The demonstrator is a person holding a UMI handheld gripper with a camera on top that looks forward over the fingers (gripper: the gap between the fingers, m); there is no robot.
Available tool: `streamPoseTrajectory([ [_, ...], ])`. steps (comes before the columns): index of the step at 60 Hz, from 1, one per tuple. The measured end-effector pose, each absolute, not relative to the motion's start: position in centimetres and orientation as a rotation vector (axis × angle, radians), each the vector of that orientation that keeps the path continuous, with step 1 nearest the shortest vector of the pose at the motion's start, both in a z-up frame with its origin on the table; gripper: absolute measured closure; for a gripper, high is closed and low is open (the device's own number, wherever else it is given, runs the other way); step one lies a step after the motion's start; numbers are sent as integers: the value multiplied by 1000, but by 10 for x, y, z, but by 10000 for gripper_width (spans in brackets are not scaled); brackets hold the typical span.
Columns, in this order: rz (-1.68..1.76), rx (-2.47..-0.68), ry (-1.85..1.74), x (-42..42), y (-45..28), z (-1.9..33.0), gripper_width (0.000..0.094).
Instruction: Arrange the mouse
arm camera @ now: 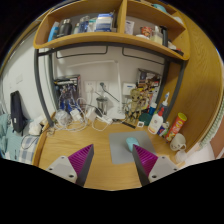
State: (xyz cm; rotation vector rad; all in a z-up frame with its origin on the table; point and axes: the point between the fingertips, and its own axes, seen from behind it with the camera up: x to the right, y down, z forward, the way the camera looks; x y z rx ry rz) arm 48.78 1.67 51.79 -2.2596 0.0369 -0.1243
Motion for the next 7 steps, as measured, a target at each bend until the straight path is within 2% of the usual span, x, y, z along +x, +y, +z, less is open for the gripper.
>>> streamPoseTrajectory([
  [7,-114,-2243,38,467,-1,524,166],
])
